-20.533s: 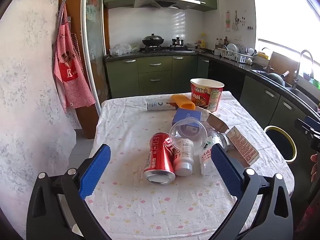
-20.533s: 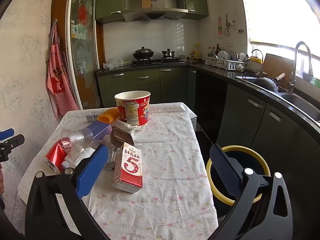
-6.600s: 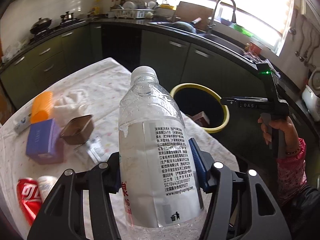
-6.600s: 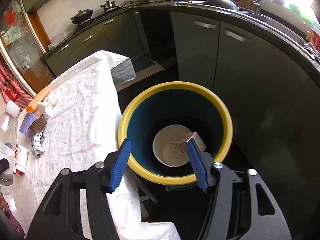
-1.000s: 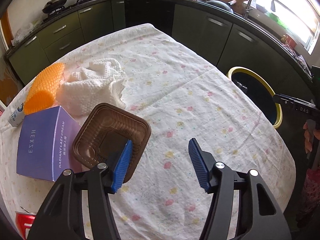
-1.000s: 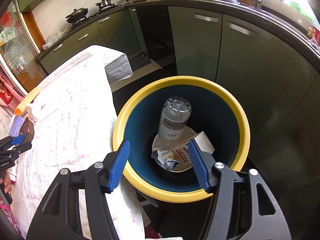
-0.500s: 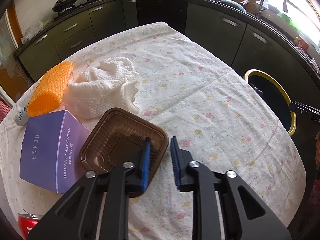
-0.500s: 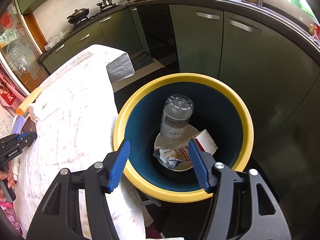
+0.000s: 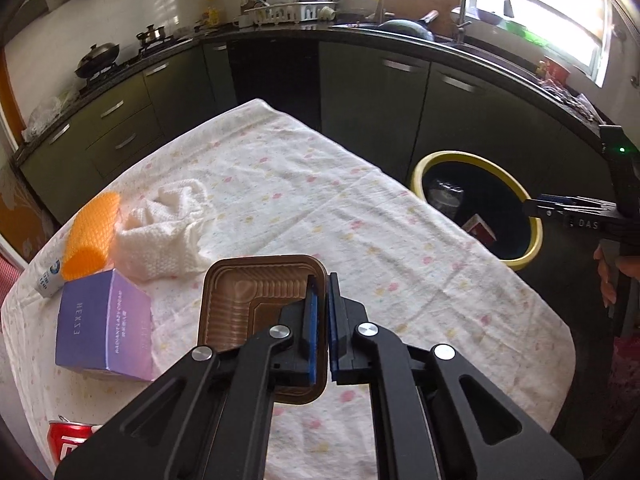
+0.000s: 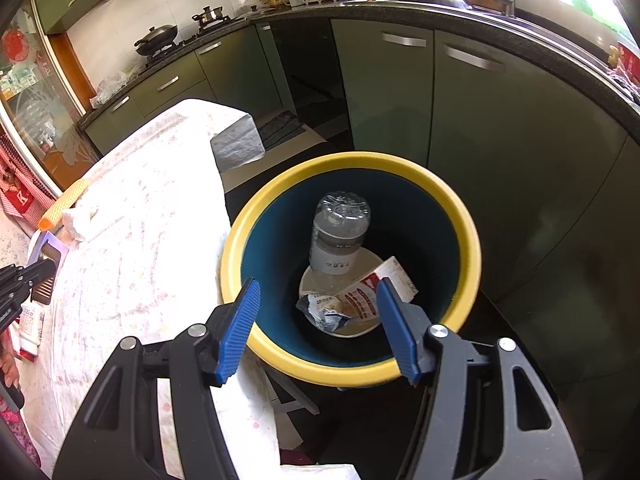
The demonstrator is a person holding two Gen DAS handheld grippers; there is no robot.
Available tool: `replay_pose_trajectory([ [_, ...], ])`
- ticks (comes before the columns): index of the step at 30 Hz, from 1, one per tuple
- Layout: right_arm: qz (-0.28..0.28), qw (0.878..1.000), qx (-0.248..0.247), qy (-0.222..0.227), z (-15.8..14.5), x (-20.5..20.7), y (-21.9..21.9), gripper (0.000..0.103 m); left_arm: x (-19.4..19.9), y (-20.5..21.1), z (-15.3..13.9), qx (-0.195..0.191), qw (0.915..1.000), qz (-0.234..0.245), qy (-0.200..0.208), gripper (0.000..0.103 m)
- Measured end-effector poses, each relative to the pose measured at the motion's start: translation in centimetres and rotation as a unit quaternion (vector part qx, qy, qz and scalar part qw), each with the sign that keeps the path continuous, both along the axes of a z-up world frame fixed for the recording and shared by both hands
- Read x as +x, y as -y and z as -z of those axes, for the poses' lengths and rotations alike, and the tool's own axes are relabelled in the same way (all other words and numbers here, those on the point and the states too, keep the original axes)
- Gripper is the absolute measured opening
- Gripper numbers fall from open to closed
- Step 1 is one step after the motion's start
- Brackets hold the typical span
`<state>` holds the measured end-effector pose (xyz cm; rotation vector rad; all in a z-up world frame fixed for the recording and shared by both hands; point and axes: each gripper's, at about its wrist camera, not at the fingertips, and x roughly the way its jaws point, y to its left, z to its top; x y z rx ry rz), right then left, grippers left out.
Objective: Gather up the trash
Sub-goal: 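Carry the brown tray over the bin and open the left gripper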
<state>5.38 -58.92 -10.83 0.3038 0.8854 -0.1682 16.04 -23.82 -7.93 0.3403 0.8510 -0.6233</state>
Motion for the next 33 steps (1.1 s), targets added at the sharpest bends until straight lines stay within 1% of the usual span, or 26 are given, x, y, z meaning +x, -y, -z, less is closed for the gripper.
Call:
replay_pose_trajectory([
  [5,0.022,1.0,0.001,0.012,-0.4,-1.9,1.8,0.058,-1.8,5.7,-0.9,-0.007,0.9981,0.062,0.004,0.005],
  [11,0.042,0.999,0.002,0.02,-0.6,-3.8,3.8,0.058,-2.6,13.8,-0.6,-0.01,0.9914,0.13,-0.014,0.005],
  [15,0.053,0.998,0.001,0.019,-0.5,-4.4,4.8,0.058,-2.6,18.9,0.3,-0.004,0.9872,0.158,-0.018,0.005],
  [17,0.057,0.998,0.002,0.019,-0.4,-4.5,5.3,0.058,-2.5,21.2,1.0,-0.001,0.9847,0.172,-0.027,0.005],
  [20,0.062,0.998,0.004,0.019,-0.3,-4.6,5.7,0.058,-2.1,24.1,2.3,0.005,0.9824,0.183,-0.037,0.005],
  [22,0.065,0.998,0.003,0.018,-0.3,-4.7,6.0,0.058,-1.6,25.5,3.2,0.007,0.9828,0.179,-0.043,0.007],
  [23,0.066,0.998,0.003,0.017,-0.2,-4.7,6.1,0.058,-1.2,26.0,3.4,0.007,0.9835,0.175,-0.047,0.018],
  [24,0.066,0.998,0.003,0.017,-0.2,-4.7,6.2,0.058,-1.0,26.3,3.6,0.007,0.9843,0.169,-0.05,0.036],
  [26,0.068,0.998,0.0,0.015,-0.2,-4.8,6.3,0.058,-0.7,26.0,3.3,-0.002,0.9865,0.156,-0.05,0.051],
  [27,0.068,0.998,0.0,0.015,-0.2,-4.7,6.3,0.058,-0.8,25.8,3.1,-0.006,0.9869,0.154,-0.047,0.054],
  [29,0.066,0.998,0.001,0.012,0.0,-4.5,6.4,0.058,-1.1,24.6,2.5,-0.01,0.9877,0.151,-0.038,0.055],
  [31,0.063,0.998,0.001,0.01,0.2,-4.3,6.2,0.058,-1.2,22.7,1.8,-0.019,0.9886,0.145,-0.035,0.055],
  [33,0.058,0.998,0.002,0.008,0.3,-4.0,5.8,0.058,-1.6,20.4,0.9,-0.028,0.9896,0.137,-0.035,0.058],
])
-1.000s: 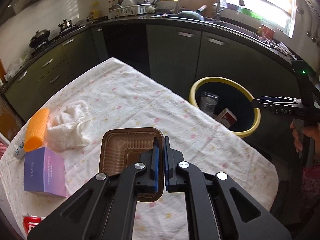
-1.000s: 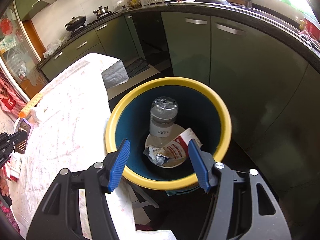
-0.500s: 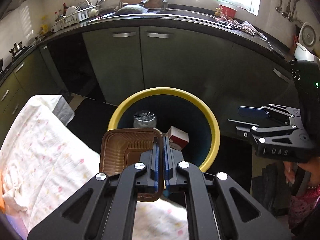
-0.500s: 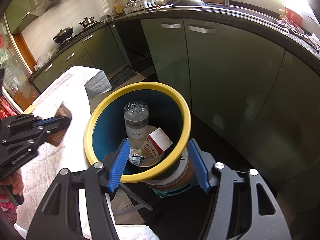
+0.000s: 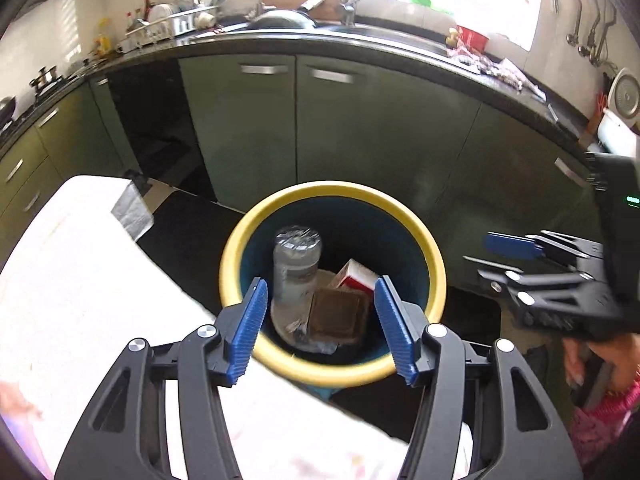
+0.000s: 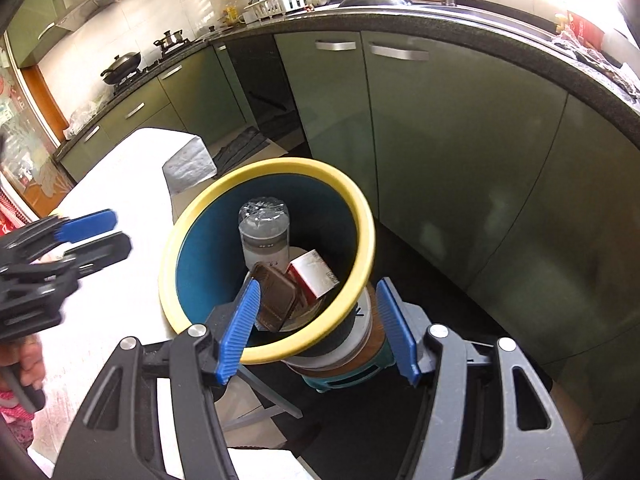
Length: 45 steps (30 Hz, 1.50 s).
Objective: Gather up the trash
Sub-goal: 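Carry the brown tray over the bin and open the left gripper, then reach the right gripper to the purple cream box and grasp it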
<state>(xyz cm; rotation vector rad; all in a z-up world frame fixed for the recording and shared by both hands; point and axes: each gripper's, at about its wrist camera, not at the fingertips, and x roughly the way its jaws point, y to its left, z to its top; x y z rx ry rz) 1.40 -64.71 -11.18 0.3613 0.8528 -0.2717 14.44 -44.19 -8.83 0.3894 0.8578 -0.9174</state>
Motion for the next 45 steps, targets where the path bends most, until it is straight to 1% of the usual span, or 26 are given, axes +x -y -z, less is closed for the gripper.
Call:
replay_pose_trajectory([
  [2,-0.006,1.0,0.0,-0.001,0.1,0.3,-0.4,0.058,-0.6,-2.5,-0.9,-0.009,0.9999,-0.01,0.005,0.061],
  [4,-0.015,1.0,-0.002,-0.003,0.0,0.7,-1.0,0.058,-1.3,-5.5,-1.8,-0.018,0.9995,-0.023,0.015,0.062],
  [6,-0.024,1.0,-0.005,-0.005,-0.1,1.1,-1.9,0.058,-2.1,-8.5,-2.5,-0.026,0.9986,-0.04,0.025,0.067],
  [8,-0.034,0.999,-0.008,-0.006,-0.2,1.6,-2.9,0.058,-2.8,-11.4,-3.0,-0.033,0.9972,-0.059,0.033,0.069],
  [10,-0.048,0.999,-0.013,-0.008,-0.3,2.2,-4.2,0.058,-3.4,-14.2,-3.4,-0.039,0.9953,-0.08,0.037,0.071],
  [12,-0.065,0.998,-0.016,-0.011,-0.4,3.0,-5.6,0.058,-3.9,-17.3,-3.6,-0.048,0.9924,-0.107,0.039,0.079],
  [14,-0.087,0.996,-0.018,-0.013,-0.5,3.8,-7.3,0.058,-4.4,-20.3,-3.7,-0.055,0.9888,-0.132,0.041,0.081],
  [19,-0.158,0.987,-0.026,-0.017,-1.1,6.7,-12.6,0.058,-5.1,-27.5,-3.5,-0.054,0.9778,-0.198,0.044,0.083],
  [23,-0.23,0.973,-0.029,-0.01,-2.1,9.0,-17.6,0.058,-5.9,-32.4,-3.1,-0.053,0.9696,-0.235,0.042,0.083],
  [25,-0.273,0.961,-0.03,-0.005,-2.6,10.1,-20.3,0.058,-6.4,-34.2,-3.2,-0.049,0.9662,-0.248,0.049,0.083],
  [28,-0.35,0.936,-0.037,0.003,-3.5,12.0,-25.2,0.058,-7.1,-36.3,-3.6,-0.052,0.9618,-0.262,0.059,0.084],
  [31,-0.423,0.905,-0.038,0.013,-4.3,13.2,-30.1,0.062,-7.6,-38.4,-4.1,-0.054,0.9567,-0.277,0.071,0.086],
  [33,-0.475,0.879,-0.045,0.019,-4.7,13.9,-33.3,0.072,-7.8,-39.5,-4.6,-0.055,0.9531,-0.288,0.074,0.087],
  [34,-0.499,0.865,-0.049,0.027,-5.0,14.3,-34.7,0.073,-7.9,-40.1,-4.7,-0.056,0.9511,-0.294,0.075,0.087],
  [36,-0.531,0.844,-0.063,0.031,-5.2,15.1,-37.4,0.076,-7.8,-41.2,-5.0,-0.059,0.9475,-0.305,0.074,0.088],
  [41,-0.603,0.792,-0.089,0.013,-5.0,17.7,-42.3,0.083,-8.4,-43.9,-5.3,-0.063,0.9386,-0.331,0.076,0.091],
  [45,-0.638,0.761,-0.117,-0.01,-4.3,19.6,-44.9,0.085,-8.9,-45.2,-5.4,-0.069,0.9346,-0.341,0.076,0.091],
])
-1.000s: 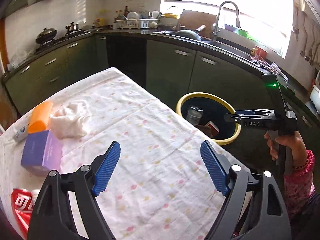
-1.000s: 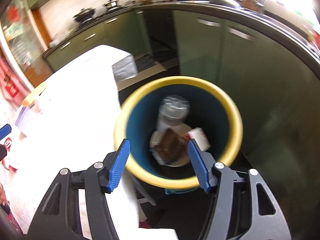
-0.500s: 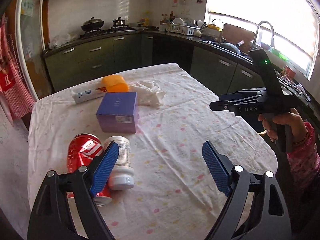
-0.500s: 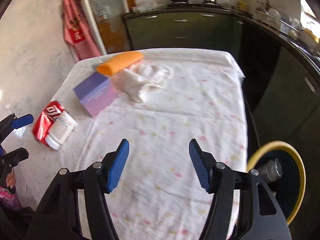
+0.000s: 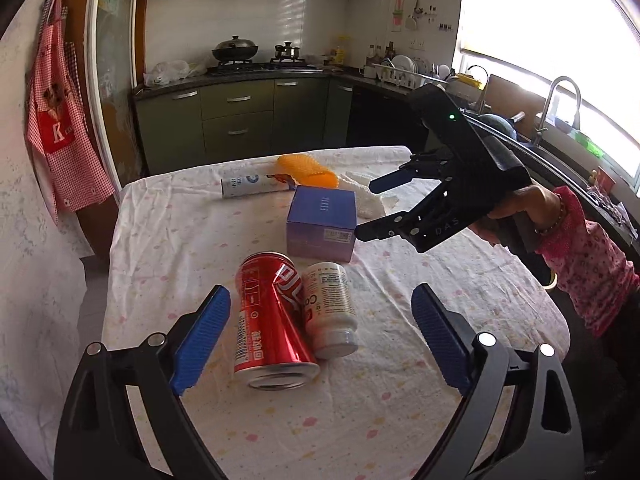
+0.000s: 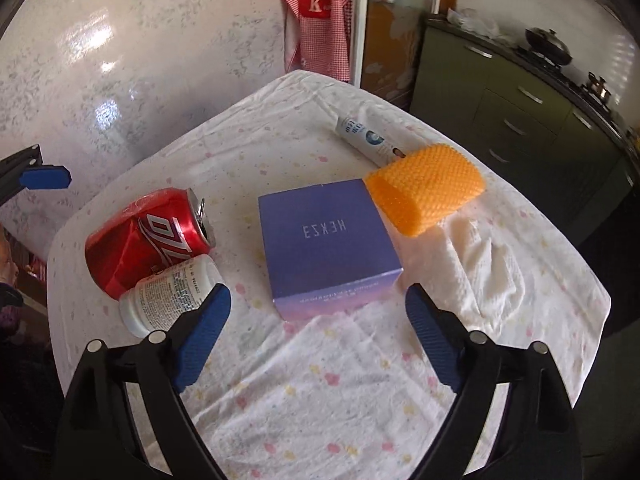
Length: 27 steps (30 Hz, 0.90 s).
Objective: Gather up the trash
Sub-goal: 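Reach the right gripper to the purple cream box and grasp it, then carry the purple box over the bin and release it with the right gripper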
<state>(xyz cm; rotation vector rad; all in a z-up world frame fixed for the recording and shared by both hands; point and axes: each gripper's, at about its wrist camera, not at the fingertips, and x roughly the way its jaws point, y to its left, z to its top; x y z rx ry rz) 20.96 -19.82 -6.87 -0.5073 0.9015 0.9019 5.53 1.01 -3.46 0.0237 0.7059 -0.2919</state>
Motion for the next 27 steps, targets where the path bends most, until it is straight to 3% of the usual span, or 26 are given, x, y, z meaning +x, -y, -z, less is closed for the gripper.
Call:
replay_pose_trajectory([
  [5,-0.037,0.999,-0.028,-0.013,0.6,1.6,-1.9,0.087,-0.2,-1.4,0.2,-0.006,0.9999,-0.015,0.0,0.091],
  [16,-0.059,0.994,-0.084,-0.042,2.8,3.7,-5.2,0.086,-0.6,-3.1,0.9,-0.014,0.9992,-0.037,-0.006,0.091],
  [20,-0.051,0.993,-0.095,-0.042,3.6,3.8,-5.5,0.076,-0.9,-2.9,1.0,-0.013,0.9992,-0.037,-0.007,0.091],
  [27,-0.033,0.996,-0.078,-0.035,3.1,2.9,-4.3,0.073,-0.7,-2.7,1.0,-0.013,0.9993,-0.035,-0.008,0.091],
])
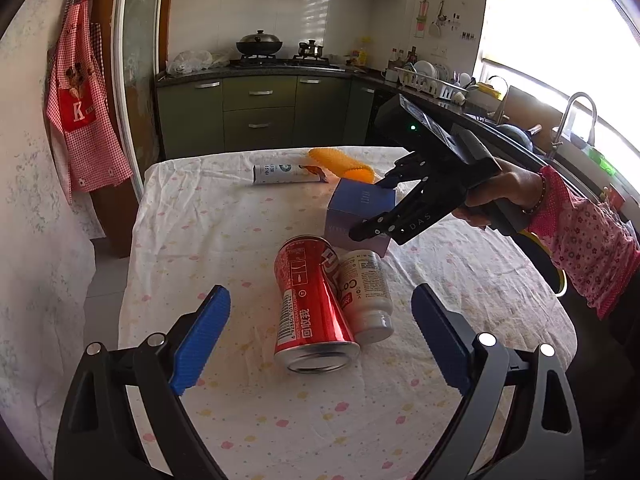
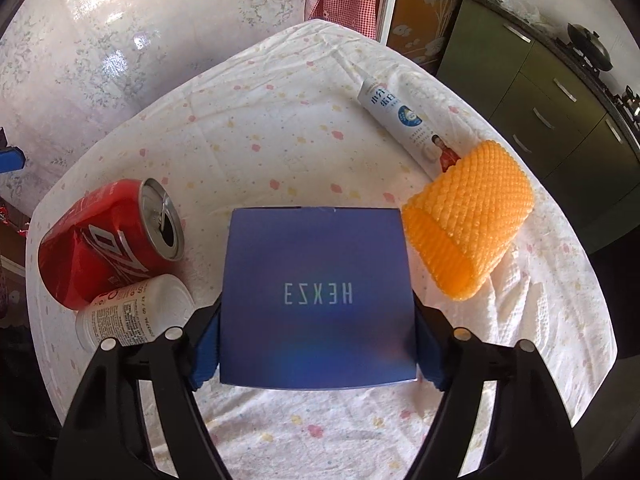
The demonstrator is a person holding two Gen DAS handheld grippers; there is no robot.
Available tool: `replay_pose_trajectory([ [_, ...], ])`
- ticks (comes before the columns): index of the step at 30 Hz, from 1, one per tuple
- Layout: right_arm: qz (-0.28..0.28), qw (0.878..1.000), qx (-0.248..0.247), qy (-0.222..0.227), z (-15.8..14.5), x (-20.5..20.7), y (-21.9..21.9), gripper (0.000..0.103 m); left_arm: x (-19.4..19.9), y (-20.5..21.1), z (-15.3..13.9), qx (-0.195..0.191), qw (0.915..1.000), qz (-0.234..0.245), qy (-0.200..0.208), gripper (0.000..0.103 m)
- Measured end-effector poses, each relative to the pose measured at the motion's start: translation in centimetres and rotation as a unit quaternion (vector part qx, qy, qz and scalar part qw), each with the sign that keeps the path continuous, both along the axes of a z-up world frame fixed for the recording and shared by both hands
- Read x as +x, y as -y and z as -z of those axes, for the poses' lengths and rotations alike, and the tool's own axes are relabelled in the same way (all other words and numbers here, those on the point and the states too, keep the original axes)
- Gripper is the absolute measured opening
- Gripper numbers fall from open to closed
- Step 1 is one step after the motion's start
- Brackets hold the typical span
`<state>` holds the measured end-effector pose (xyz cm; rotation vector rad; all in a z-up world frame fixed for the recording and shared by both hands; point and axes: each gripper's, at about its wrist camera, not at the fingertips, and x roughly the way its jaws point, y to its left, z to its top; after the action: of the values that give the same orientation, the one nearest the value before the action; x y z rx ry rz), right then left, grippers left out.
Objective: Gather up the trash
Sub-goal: 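Carry the purple box over the bin and release it with the right gripper, then grasp the red cola can with the left gripper and lift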
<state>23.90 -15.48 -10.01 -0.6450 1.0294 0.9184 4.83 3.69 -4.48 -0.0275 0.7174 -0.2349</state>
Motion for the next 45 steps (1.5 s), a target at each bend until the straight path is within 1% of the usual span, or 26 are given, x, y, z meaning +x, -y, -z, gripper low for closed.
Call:
replay_pose_trajectory([
  [5,0.015,1.0,0.023,0.013,-1.5,-2.0,2.0,0.073,0.0,0.5,-0.1,0.002,1.0,0.006,0.001,0.091],
  [9,0.035,0.998,0.04,0.032,-3.1,-4.3,4.5,0.073,0.1,1.3,-0.1,0.005,0.9998,0.019,0.0,0.091],
  [12,0.074,0.995,0.05,0.048,-4.5,-5.8,7.9,0.073,0.2,2.3,-0.2,0.01,0.9994,0.033,0.001,0.091],
  [15,0.141,0.986,0.062,0.057,-5.5,-7.1,13.0,0.073,0.3,3.2,-0.3,0.005,0.9989,0.047,0.004,0.091],
  [17,0.198,0.976,0.067,0.06,-5.7,-7.9,17.2,0.073,0.5,3.7,-0.3,0.001,0.9985,0.055,0.006,0.091],
  [19,0.262,0.961,0.069,0.06,-5.5,-8.5,21.8,0.074,0.7,4.1,-0.2,-0.001,0.9981,0.061,0.005,0.091],
  [22,0.366,0.926,0.068,0.06,-4.5,-9.6,29.1,0.074,1.1,4.8,0.1,-0.003,0.9975,0.071,0.001,0.091],
  [25,0.446,0.891,0.055,0.064,-2.8,-10.3,35.0,0.074,1.6,5.6,0.5,0.0,0.9971,0.075,-0.009,0.091],
  [27,0.482,0.873,0.038,0.063,-1.1,-10.4,37.9,0.074,1.9,6.2,0.7,-0.001,0.9967,0.08,-0.015,0.091],
  [28,0.493,0.867,0.032,0.058,-0.3,-10.4,39.1,0.074,1.9,6.5,0.6,0.0,0.9965,0.082,-0.015,0.091],
  [31,0.505,0.861,0.008,0.056,2.3,-10.0,40.9,0.075,1.9,7.4,0.5,0.008,0.9958,0.091,-0.013,0.091],
  [32,0.505,0.861,0.014,0.06,2.7,-9.9,41.4,0.076,1.9,7.6,0.4,0.009,0.9955,0.093,-0.013,0.091],
  [33,0.51,0.857,0.027,0.058,3.0,-9.9,41.9,0.08,1.9,7.8,0.4,0.011,0.9953,0.095,-0.014,0.091],
  [35,0.526,0.847,0.054,0.057,3.1,-10.0,42.7,0.082,1.9,8.2,0.4,0.016,0.995,0.098,-0.015,0.091],
  [40,0.545,0.831,0.093,0.065,2.3,-11.7,42.5,0.083,2.0,8.6,0.6,0.025,0.9944,0.101,-0.02,0.092],
  [45,0.551,0.824,0.111,0.071,1.4,-14.6,40.6,0.084,2.3,8.2,1.3,0.033,0.9946,0.093,-0.032,0.092],
])
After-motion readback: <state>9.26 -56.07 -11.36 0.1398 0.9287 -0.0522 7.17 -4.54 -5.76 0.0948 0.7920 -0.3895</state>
